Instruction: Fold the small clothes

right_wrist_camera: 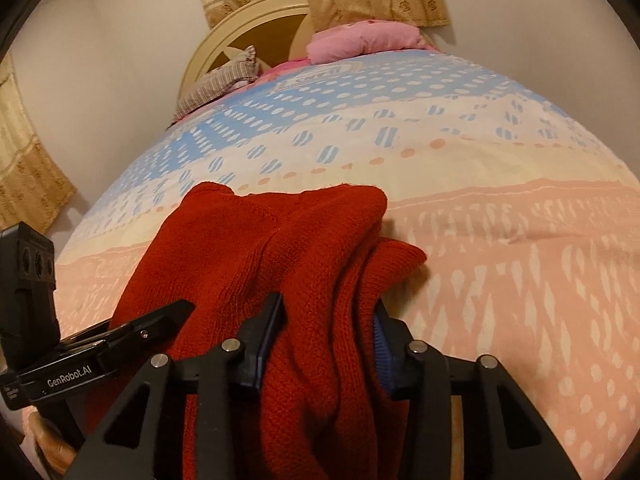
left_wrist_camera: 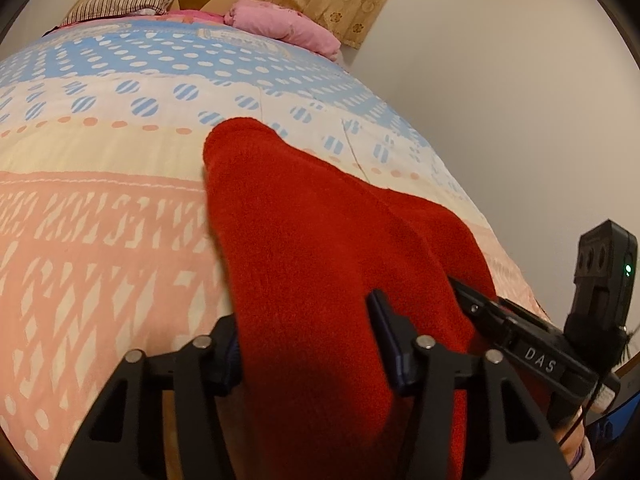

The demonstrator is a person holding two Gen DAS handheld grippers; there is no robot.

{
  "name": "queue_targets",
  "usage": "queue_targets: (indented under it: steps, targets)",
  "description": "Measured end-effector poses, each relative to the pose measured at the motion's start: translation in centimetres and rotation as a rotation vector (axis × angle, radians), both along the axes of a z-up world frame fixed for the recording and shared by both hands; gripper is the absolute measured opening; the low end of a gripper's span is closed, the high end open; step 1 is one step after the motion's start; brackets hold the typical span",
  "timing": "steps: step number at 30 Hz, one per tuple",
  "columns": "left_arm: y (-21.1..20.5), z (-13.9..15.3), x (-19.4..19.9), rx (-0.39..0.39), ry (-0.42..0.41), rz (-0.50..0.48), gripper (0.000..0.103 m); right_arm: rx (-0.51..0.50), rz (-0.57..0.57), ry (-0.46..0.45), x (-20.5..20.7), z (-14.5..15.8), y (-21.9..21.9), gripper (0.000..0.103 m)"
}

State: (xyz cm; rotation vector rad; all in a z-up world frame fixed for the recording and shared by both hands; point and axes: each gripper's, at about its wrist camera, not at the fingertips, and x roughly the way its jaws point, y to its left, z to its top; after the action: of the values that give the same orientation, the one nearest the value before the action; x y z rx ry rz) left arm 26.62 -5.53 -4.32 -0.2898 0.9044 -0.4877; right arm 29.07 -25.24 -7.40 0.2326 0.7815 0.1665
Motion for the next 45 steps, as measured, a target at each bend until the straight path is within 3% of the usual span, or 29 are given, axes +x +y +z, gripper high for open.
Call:
queue_targets:
  steps: [6,25,36,45]
  targets:
    - [-0.3,1.7,-1.7,0.072,-0.032,-0.017,0.037,-0.077,-0.049,-0.02,-2.8,2.0,1.6,0.037]
    - [-0.4,6.6,-9.7,0.187,-0.091,-0.097,0.036,0.104,-0.113,-0.107,-15.3,7.9,2.6,0.034]
    - [-0.7,7.9,-12.8,0.187,-0.105,-0.142,0.035,0.065,-0.151,-0.159,-20.6,9.6,2.5,0.024]
    - [-2.5,9.9,-15.6,0.193,-0.177,-0.195,0.035,0.032,-0.184,-0.21,-24.4,11.0,1.3,0.024]
